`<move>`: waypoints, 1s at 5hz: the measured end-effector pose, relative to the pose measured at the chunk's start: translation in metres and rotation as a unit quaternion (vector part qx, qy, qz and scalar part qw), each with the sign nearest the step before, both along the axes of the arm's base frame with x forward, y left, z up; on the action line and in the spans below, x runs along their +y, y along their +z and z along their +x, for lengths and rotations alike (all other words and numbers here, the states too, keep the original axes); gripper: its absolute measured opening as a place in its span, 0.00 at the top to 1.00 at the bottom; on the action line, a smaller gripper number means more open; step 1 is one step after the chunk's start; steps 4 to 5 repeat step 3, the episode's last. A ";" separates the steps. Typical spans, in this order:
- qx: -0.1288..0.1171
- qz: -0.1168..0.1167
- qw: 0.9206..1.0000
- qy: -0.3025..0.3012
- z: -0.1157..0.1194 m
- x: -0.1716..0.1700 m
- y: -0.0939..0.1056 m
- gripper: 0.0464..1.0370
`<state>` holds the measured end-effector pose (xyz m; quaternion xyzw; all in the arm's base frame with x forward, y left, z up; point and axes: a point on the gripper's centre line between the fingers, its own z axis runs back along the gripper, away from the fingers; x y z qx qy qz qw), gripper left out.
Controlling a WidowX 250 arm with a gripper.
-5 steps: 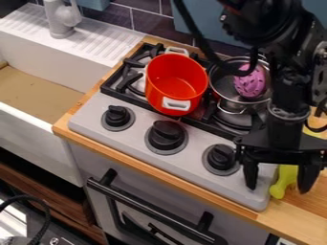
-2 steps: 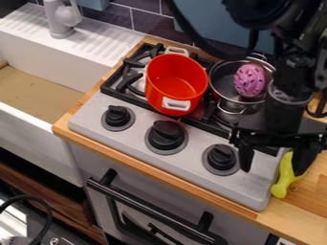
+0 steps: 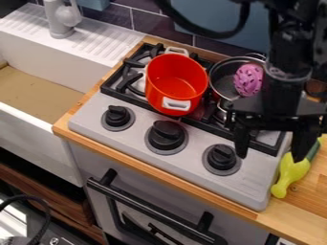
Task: Take the yellow bottle and put in beside the right side of the burner
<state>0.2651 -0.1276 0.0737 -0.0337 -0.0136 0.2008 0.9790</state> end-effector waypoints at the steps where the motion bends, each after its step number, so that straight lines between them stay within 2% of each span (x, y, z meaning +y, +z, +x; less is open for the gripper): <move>1: -0.009 0.006 1.000 -0.019 0.000 0.018 0.019 0.04; 2: -0.003 -0.007 1.000 -0.027 0.006 0.038 0.026 0.04; 3: -0.007 -0.007 1.000 -0.030 0.007 0.058 0.043 0.04; 5: -0.007 -0.007 1.000 -0.030 0.007 0.058 0.043 0.04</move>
